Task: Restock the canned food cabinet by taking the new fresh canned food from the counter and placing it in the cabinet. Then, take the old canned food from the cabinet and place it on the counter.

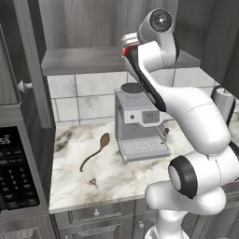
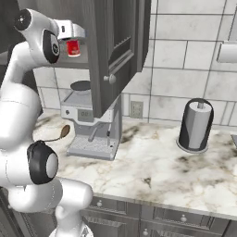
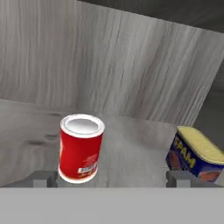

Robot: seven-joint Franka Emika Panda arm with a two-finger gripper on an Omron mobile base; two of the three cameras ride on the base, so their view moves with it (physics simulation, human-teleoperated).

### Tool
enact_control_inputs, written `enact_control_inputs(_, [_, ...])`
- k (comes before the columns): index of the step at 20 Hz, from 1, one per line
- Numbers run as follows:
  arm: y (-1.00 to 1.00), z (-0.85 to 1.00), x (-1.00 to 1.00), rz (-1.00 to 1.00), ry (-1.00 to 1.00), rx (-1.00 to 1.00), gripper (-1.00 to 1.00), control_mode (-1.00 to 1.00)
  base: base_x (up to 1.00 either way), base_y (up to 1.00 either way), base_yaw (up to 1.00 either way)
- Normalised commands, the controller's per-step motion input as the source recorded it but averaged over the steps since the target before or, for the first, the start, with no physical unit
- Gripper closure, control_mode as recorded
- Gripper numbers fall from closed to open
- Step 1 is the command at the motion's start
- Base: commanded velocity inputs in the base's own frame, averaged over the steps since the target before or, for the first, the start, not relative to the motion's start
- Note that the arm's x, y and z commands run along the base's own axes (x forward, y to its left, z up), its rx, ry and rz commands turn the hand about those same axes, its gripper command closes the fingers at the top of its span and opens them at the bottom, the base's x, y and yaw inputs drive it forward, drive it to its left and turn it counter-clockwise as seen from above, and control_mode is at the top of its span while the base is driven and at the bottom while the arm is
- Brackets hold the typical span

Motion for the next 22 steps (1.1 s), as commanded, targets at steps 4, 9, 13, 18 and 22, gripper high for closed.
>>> enact_control_inputs(4, [-0.64,0.21,-0.85,-0.11,0.28,0.28,-1.00,-1.00,0.00,0.00,0.00])
enact_control_inputs(9, [-1.00,-0.48,-0.59,-0.01,0.17,0.25,-1.00,-1.00,0.00,0.00,0.00])
enact_control_inputs(13, [-0.61,-0.29,-0.09,-0.05,-0.03,0.15,-1.00,-1.00,0.00,0.00,0.00])
enact_control_inputs(18, [-0.07,-0.46,0.25,-0.07,0.00,0.01,-1.00,-1.00,0.00,0.00,0.00])
enact_control_inputs(22, [-0.09,-0.19,0.64,-0.04,0.00,0.00,-1.00,-1.00,0.00,0.00,0.00])
